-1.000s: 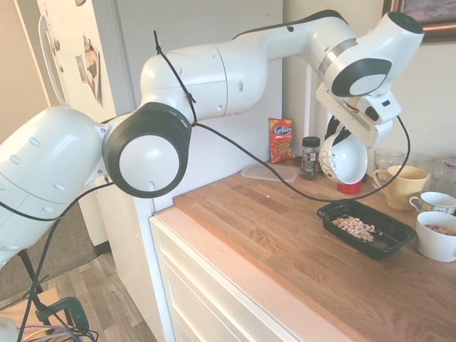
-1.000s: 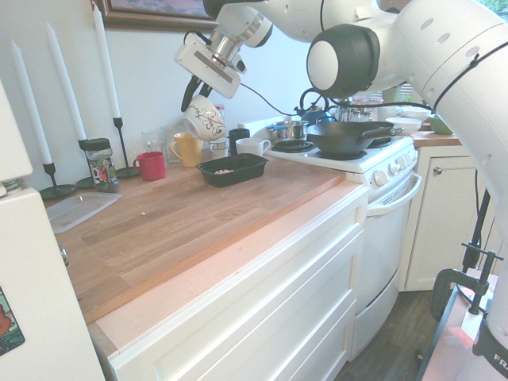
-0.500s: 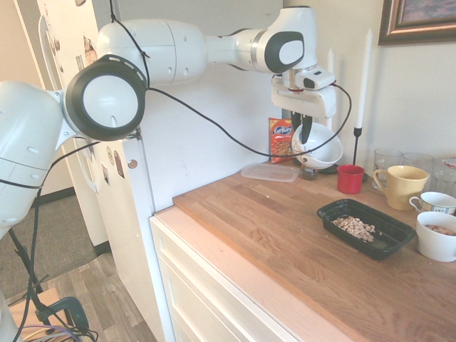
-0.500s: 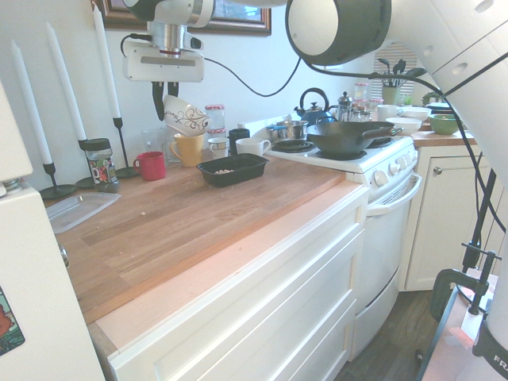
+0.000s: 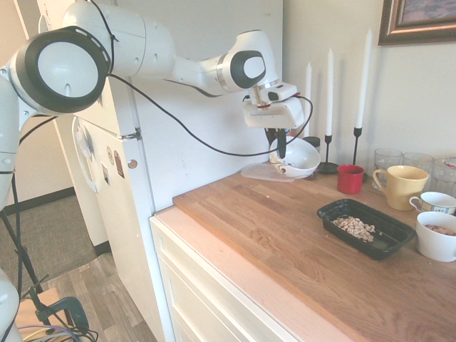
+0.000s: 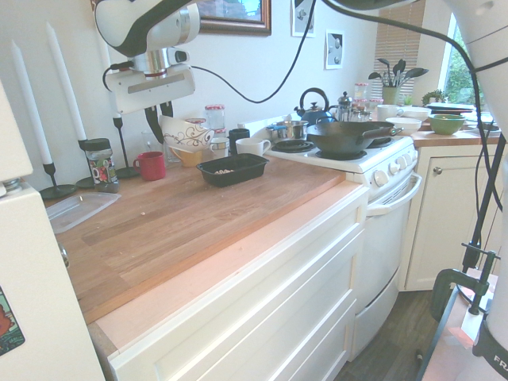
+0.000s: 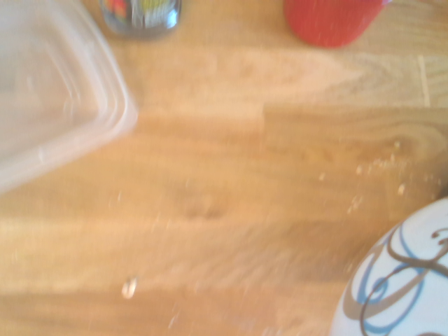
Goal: Pour the cereal into the box
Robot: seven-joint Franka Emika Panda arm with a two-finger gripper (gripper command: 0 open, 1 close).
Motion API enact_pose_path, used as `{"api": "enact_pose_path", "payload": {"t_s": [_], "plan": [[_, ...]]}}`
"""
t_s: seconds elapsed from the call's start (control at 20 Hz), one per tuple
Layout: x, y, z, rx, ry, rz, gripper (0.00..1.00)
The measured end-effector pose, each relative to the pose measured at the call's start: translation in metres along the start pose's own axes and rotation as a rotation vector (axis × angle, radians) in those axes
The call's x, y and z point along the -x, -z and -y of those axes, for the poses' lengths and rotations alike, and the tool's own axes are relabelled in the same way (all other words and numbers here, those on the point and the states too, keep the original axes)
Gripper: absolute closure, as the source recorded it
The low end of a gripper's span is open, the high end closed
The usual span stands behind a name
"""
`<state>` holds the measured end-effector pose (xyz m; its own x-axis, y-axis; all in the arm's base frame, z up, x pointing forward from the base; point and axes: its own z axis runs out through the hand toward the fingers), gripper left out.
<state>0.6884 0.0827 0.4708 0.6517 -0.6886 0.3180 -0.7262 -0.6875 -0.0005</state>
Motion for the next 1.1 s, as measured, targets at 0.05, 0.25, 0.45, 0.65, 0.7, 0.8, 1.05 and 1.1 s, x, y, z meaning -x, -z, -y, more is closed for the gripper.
{"api": "enact_pose_path", "payload": {"t_s": [0.05,0.25,0.45,0.65,0.7,0.8,1.05,1.1], "plan": [[0.014,-0.005,0.001,0.009,0.008,-0.011,1.0],[0.036,-0.026,0.002,0.034,0.024,-0.037,1.0],[0.038,-0.053,0.004,0.066,0.052,-0.095,1.0],[0.044,-0.094,0.011,0.1,0.081,-0.12,1.0],[0.046,-0.101,0.014,0.107,0.087,-0.121,1.0],[0.049,-0.108,0.02,0.111,0.099,-0.126,1.0],[0.065,-0.121,0.03,0.133,0.135,-0.154,1.0],[0.068,-0.125,0.032,0.14,0.141,-0.158,1.0]]}}
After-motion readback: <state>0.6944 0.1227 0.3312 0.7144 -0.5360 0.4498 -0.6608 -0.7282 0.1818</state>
